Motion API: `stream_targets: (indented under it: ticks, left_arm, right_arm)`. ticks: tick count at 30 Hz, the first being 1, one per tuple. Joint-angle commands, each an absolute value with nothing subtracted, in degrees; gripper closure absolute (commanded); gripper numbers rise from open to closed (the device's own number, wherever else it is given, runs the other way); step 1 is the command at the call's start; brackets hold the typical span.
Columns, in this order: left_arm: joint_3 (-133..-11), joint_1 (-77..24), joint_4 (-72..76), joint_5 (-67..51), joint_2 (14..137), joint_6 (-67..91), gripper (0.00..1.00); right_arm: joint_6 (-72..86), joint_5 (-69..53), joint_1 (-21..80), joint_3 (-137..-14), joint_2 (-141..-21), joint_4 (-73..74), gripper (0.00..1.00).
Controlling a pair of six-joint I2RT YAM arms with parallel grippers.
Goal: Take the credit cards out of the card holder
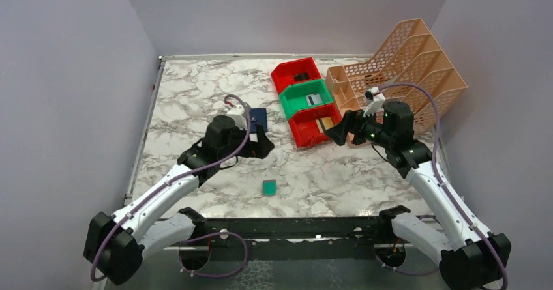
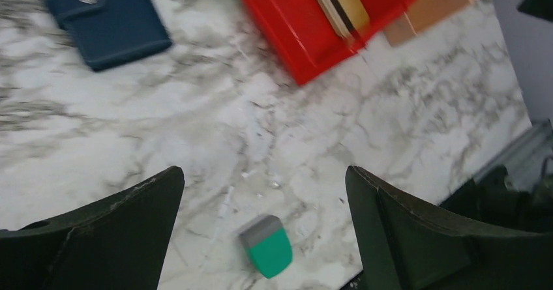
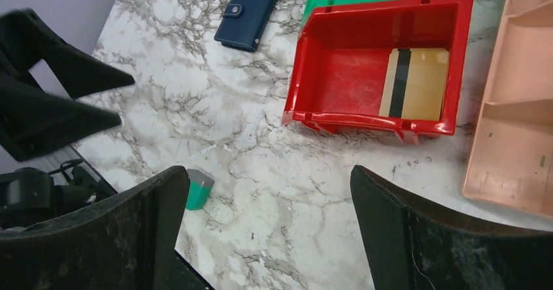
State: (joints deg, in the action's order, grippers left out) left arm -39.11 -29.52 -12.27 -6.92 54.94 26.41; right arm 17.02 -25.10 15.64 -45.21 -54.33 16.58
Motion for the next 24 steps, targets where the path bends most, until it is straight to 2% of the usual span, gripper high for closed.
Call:
stream_targets:
  ticks: [1,7,11,13,16,21,24]
  left_arm:
    - [-38.15,-40.32,-7.13,-13.44,59.31,29.57,0.03]
    - [-39.78,-57.49,-5.25,-13.08,70.4,31.32,0.04]
    - [-41.41,-64.42,-4.64,-11.28,79.04,32.86,0.08]
    - [-41.7,-65.83,-4.46,-11.09,82.62,34.53,0.12]
    - [-40.91,-66.64,-5.29,-8.62,84.98,36.84,0.14]
    - [-39.48,-65.91,-16.04,7.74,81.45,41.23,0.14]
    - [-36.84,-61.31,-22.14,13.93,76.12,43.25,0.14]
  right_arm:
    - [21.75,-20.6,15.15,-43.25,-50.09,16.87,0.01]
    - [26.91,-13.5,15.02,-40.03,-44.72,15.58,0.01]
    - [29.45,-13.4,14.94,-39.0,-44.92,15.1,0.01]
    - [30.26,-13.23,14.92,-39.41,-46.29,16.19,0.01]
    - [30.76,-11.47,14.9,-40.54,-48.7,18.68,0.01]
    - [30.82,-9.61,14.87,-41.57,-51.15,20.13,0.0]
    - [30.85,-10.04,14.85,-41.53,-51.56,19.78,0.01]
